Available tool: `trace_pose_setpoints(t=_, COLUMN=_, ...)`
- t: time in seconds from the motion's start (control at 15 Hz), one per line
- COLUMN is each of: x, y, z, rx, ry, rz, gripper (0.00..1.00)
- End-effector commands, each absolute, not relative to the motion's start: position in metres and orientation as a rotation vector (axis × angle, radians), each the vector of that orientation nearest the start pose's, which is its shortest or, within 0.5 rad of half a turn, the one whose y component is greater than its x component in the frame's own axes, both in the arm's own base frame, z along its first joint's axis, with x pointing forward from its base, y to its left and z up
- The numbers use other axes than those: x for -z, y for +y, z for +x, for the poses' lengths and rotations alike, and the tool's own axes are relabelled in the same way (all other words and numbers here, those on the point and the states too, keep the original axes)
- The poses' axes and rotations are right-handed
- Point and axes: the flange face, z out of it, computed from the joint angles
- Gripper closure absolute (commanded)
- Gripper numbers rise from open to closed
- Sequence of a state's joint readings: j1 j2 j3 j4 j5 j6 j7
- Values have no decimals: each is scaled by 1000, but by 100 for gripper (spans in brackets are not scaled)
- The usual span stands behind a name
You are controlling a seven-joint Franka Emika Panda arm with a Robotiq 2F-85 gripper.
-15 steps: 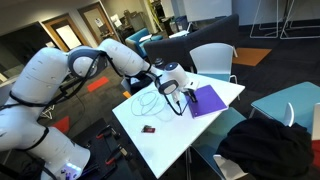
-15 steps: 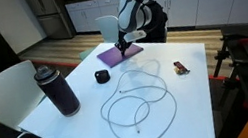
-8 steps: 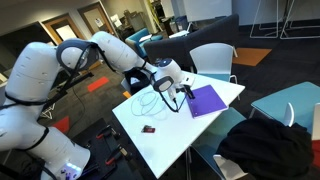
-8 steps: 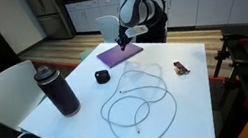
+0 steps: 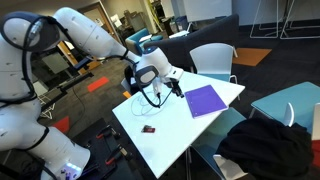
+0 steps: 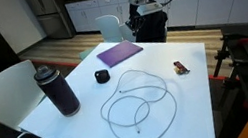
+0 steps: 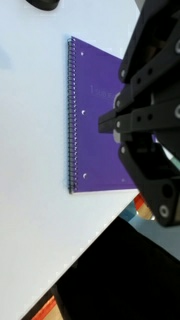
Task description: Move the book to the right back corner
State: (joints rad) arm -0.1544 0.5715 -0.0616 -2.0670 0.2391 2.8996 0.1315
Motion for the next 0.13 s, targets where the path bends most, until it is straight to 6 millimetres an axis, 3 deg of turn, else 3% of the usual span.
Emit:
trace_pose_setpoints(t=0.0, x=-226, y=-132, z=531, rx=358, ry=848, rz=-2966, gripper=100)
trace_pose_setpoints(t=0.07, x=-235, y=-129, z=518, rx=361, ry=847, rz=-2965, gripper=100)
